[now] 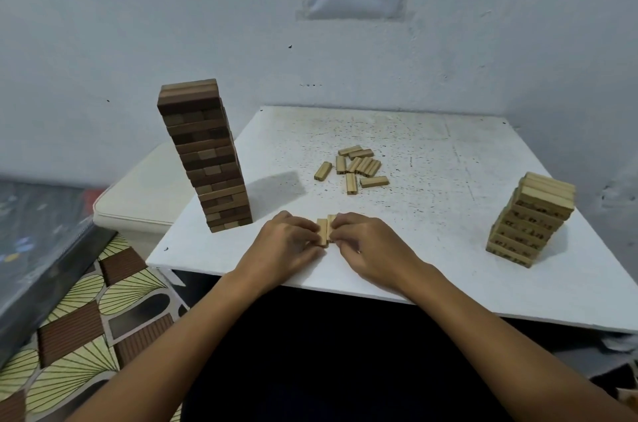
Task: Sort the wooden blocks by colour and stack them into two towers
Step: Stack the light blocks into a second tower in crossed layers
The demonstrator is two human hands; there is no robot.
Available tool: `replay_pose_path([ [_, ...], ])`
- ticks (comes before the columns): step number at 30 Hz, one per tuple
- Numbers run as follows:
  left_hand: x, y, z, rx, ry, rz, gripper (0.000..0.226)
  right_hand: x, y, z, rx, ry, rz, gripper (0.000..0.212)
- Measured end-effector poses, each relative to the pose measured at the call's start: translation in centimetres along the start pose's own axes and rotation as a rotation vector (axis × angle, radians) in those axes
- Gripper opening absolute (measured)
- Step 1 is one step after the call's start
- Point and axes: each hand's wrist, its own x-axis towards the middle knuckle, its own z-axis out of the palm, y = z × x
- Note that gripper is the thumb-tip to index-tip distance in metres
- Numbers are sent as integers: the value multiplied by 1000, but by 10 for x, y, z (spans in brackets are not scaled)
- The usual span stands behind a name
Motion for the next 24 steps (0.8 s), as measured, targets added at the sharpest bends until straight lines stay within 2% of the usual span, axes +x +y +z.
replay_pose_path([
  [8, -6, 1, 0, -89, -40, 23, 34, -14, -3, -2, 62, 48, 0, 19],
  [14, -4, 1, -1, -140, -33, -16, 37, -16, -4, -2, 108, 48, 17, 20],
  [16, -3, 2, -3, -150, -52, -50, 50, -16, -3, -1, 152, 67, 45, 20],
  [19, 1, 1, -10, -154, -137, -157, 76, -13, -2, -8, 167, 46, 132, 38],
  [22, 5, -5, -14, -129, -250, -214, 101, -10, 0, -16, 166, -108, 222, 69],
  [24, 8, -7, -15, -134, -295, -228, 109, -7, 1, -18, 192, -155, 247, 80],
])
